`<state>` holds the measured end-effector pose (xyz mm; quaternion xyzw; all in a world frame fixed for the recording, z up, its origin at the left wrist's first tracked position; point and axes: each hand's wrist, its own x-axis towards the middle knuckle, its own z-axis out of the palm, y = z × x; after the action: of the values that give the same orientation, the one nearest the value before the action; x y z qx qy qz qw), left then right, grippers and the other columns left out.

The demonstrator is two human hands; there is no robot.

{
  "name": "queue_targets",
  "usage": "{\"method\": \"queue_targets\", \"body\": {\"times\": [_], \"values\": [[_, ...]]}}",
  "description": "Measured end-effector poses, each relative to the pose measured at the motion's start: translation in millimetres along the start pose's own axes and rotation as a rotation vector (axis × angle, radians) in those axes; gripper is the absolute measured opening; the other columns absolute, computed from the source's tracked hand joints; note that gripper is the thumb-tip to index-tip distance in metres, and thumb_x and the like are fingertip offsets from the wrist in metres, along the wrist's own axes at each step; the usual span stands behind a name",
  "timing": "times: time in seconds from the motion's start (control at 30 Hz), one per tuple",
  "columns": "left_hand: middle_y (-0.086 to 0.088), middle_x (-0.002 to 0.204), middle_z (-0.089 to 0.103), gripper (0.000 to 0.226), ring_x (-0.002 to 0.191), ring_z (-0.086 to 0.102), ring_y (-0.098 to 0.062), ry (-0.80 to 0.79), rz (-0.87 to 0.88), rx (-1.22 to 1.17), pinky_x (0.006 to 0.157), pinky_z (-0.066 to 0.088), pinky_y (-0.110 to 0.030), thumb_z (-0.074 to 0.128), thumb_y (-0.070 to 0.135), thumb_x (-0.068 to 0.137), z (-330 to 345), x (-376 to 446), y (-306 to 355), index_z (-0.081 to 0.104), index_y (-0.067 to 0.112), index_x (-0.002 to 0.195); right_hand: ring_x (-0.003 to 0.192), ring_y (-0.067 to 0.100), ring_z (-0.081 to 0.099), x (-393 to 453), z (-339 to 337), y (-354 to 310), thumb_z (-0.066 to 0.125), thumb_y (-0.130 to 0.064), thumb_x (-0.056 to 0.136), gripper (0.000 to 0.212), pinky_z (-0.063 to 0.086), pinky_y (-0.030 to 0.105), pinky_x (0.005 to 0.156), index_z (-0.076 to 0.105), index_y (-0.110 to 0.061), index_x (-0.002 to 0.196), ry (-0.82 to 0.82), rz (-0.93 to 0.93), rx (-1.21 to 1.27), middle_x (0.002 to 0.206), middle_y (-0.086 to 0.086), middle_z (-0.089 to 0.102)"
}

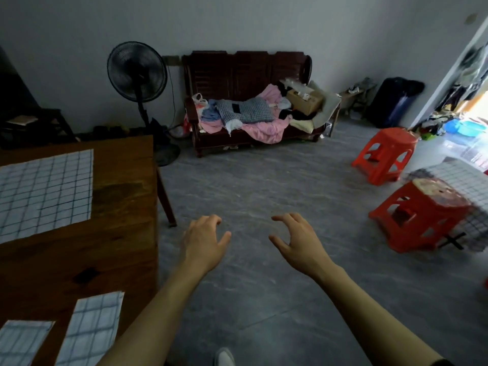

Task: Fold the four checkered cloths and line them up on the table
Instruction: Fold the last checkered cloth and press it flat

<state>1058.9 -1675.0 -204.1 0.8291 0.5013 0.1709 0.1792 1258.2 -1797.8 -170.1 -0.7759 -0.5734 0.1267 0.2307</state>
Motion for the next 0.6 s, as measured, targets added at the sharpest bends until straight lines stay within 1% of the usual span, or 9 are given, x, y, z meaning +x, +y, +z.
{"method": "queue_targets", "body": {"times": [0.1, 0.2, 0.27, 0.37, 0.5, 0.6], "values": [[-0.001, 0.125, 0.061, 0.043, 0.116, 0.054, -0.024, 0.027, -0.022, -0.035, 0.096, 0.046, -0.037, 0.062, 0.045, 0.091, 2, 48, -2, 0.059, 0.02, 0.125, 0.128, 0.014, 0.045, 52, -8, 2, 0.06, -0.04, 0.094, 0.045, 0.032, 0.022, 0.103, 0.05, -0.025, 0.136, -0.049, 0.003, -0.015, 0.138, -0.003, 0.048], [-0.001, 0.126, 0.06, 0.042, 0.117, 0.052, -0.024, 0.062, -0.036, -0.034, 0.097, 0.045, -0.037, 0.061, 0.044, 0.092, -6, 97, -9, 0.057, 0.019, 0.126, 0.127, 0.015, 0.047, 114, -14, 0, 0.061, -0.038, 0.094, 0.044, 0.034, 0.024, 0.103, 0.052, -0.024, 0.134, -0.025, -0.035, -0.012, 0.136, -0.002, 0.05], [-0.002, 0.126, 0.059, 0.042, 0.117, 0.051, -0.025, 0.052, -0.077, -0.041, 0.097, 0.045, -0.039, 0.061, 0.043, 0.092, -9, 122, -20, 0.057, 0.018, 0.126, 0.126, 0.015, 0.047, 148, -10, -3, 0.061, -0.037, 0.094, 0.042, 0.033, 0.022, 0.101, 0.053, -0.023, 0.133, -0.026, -0.06, 0.008, 0.135, -0.001, 0.051], [0.0, 0.127, 0.058, 0.041, 0.118, 0.051, -0.023, 0.041, -0.126, -0.031, 0.099, 0.046, -0.045, 0.06, 0.044, 0.093, -13, 151, -33, 0.056, 0.021, 0.126, 0.127, 0.015, 0.046, 193, 5, -6, 0.061, -0.039, 0.094, 0.043, 0.032, 0.022, 0.101, 0.052, -0.024, 0.134, -0.099, -0.122, 0.018, 0.136, -0.002, 0.05], [0.003, 0.121, 0.057, 0.036, 0.114, 0.051, -0.02, 0.025, -0.176, -0.017, 0.093, 0.047, -0.038, 0.06, 0.045, 0.093, -13, 197, -50, 0.057, 0.023, 0.122, 0.127, 0.016, 0.046, 263, 22, -3, 0.06, -0.04, 0.094, 0.044, 0.035, 0.025, 0.103, 0.051, -0.024, 0.135, -0.178, -0.191, 0.045, 0.138, -0.001, 0.049], [0.005, 0.119, 0.057, 0.032, 0.112, 0.051, -0.017, 0.062, -0.214, 0.0, 0.093, 0.047, -0.034, 0.061, 0.043, 0.093, -10, 243, -56, 0.058, 0.024, 0.119, 0.128, 0.015, 0.045, 330, 30, 5, 0.061, -0.039, 0.094, 0.044, 0.032, 0.022, 0.103, 0.052, -0.024, 0.134, -0.171, -0.25, 0.084, 0.137, -0.002, 0.05]]}}
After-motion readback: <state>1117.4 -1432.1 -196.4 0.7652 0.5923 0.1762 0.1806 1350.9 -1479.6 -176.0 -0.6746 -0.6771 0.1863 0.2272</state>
